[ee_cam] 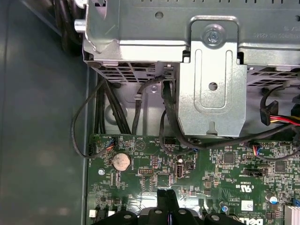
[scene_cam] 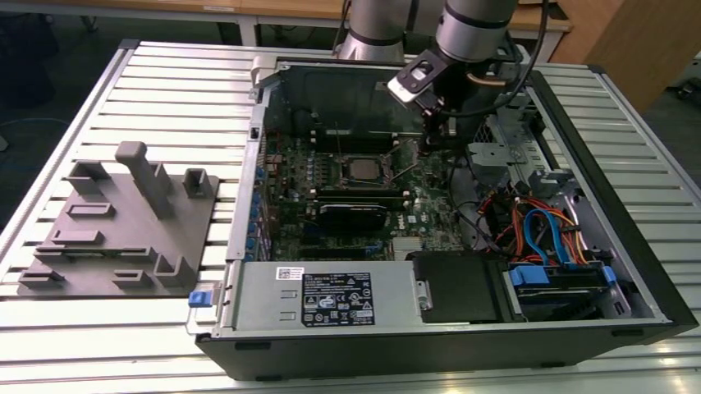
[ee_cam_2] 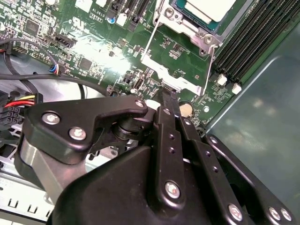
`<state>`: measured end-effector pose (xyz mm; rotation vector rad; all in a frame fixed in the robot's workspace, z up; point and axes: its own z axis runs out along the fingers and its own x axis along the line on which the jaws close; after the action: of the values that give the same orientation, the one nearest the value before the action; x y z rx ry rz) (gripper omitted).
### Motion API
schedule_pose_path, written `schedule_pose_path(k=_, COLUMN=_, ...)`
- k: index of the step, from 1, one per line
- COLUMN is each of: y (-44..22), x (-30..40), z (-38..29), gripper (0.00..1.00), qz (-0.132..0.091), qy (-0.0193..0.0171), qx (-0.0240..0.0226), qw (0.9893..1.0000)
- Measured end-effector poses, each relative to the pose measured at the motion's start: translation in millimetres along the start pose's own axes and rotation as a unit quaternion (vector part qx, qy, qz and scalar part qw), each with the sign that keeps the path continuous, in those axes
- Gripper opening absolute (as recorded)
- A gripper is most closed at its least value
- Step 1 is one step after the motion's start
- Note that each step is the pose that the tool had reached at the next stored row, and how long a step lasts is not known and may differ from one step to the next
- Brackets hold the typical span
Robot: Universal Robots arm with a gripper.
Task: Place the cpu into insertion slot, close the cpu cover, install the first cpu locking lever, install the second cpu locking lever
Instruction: 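Close the cpu cover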
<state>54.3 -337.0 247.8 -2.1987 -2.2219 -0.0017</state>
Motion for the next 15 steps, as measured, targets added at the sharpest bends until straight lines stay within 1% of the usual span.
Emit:
schedule_pose_path(k=4, y=-0.3, x=0.0, z=1.6, gripper=0.10, qz=0.000, qy=-0.0001, qx=0.0007, qw=1.0000)
schedule_pose_path(k=9, y=-5.1, x=0.0, z=1.8, gripper=0.10, qz=0.000, qy=0.0000, qx=0.0007, qw=1.0000)
schedule_pose_path(k=15, y=-8.6, x=0.1, z=1.8, gripper=0.10, qz=0.000, qy=0.0000, qx=0.0007, qw=1.0000)
